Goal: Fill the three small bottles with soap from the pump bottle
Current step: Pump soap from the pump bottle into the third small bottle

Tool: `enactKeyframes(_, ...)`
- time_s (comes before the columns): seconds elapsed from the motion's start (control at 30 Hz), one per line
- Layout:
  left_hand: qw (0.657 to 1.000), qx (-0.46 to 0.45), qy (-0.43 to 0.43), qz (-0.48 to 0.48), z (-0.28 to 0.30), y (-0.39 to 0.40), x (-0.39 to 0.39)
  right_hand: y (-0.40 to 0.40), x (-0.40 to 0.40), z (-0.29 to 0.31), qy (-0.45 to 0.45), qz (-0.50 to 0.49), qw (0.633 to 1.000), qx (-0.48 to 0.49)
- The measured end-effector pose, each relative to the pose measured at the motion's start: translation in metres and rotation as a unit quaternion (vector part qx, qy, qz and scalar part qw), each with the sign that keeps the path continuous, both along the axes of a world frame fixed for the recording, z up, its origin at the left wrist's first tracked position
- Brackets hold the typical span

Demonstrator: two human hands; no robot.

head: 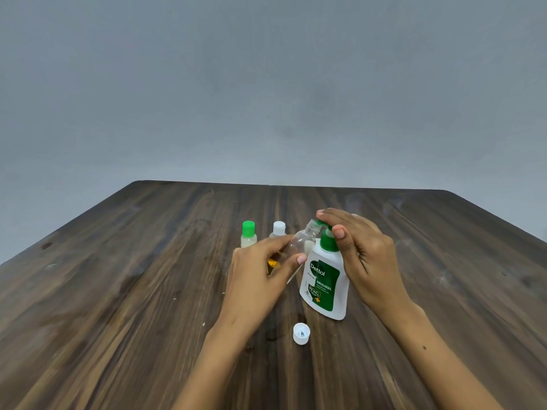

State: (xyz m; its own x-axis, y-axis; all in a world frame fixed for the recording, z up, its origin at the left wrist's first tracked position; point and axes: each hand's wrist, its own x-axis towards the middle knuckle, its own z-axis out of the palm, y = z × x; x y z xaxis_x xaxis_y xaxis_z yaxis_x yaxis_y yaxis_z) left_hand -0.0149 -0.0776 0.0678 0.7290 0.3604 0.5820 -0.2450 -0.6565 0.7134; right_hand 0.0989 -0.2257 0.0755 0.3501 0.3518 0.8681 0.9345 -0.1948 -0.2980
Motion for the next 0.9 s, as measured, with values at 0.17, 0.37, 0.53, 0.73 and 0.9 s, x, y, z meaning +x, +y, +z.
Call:
enactKeyframes(0.17, 1.0, 0.001, 0.009, -0.009, 0.0015, -0.0003, 0.0003, -0.002, -0.0001, 0.005, -0.01, 0.003, 1.0, -0.011)
enactKeyframes(0.37, 1.0, -0.002, 0.009, -0.012, 0.0014, -0.0003, -0.0007, 0.0004, -0.0011, -0.0001, 0.004, 0.002, 1.0, 0.009)
enactKeyframes(0.53, 1.0, -0.009, 0.013, -0.021, 0.0028, -0.0007, -0.0002, -0.0002, -0.0011, 0.0057, 0.003, 0.001, 1.0, -0.005)
enactKeyframes(0.73, 0.999, -0.006, 0.021, -0.026, 0.001, 0.0011, -0.0004, 0.001, -0.0019, -0.0026, 0.008, 0.0, 1.0, 0.022)
enactKeyframes(0.9, 0.999, -0.016, 0.013, -0.025, 0.0024, 0.0006, -0.0006, 0.0015, -0.0023, 0.0034, 0.007, 0.002, 1.0, 0.022)
